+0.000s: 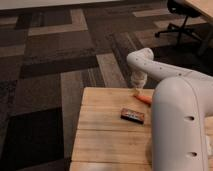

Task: Place the pepper in the ceramic cup

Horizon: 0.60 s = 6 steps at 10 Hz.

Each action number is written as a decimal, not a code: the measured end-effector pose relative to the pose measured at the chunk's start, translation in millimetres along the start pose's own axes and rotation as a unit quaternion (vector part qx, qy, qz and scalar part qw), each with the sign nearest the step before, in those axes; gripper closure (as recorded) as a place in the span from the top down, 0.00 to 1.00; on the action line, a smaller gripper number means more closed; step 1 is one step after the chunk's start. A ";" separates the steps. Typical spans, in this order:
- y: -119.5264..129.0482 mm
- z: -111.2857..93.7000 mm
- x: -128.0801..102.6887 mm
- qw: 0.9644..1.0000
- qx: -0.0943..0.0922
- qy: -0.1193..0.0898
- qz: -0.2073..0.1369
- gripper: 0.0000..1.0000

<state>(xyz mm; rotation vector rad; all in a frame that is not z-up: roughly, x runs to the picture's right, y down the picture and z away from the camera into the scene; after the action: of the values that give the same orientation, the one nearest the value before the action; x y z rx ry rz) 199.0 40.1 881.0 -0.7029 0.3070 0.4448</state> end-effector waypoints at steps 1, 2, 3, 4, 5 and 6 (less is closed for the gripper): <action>0.7 0.5 -0.4 1.000 0.000 0.000 0.000 0.80; 0.3 1.0 0.8 1.000 0.000 0.000 0.002 0.80; -0.2 2.6 1.3 1.000 0.000 0.000 0.003 0.80; -0.9 3.5 1.6 1.000 0.000 -0.002 0.003 0.80; -1.8 7.6 4.4 1.000 -0.001 -0.003 0.005 0.80; -2.5 10.9 6.4 1.000 -0.002 -0.004 0.005 0.80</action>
<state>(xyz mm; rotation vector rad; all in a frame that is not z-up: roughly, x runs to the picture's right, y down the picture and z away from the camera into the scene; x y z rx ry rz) 207.0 47.7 887.6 -0.7037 0.3028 0.4581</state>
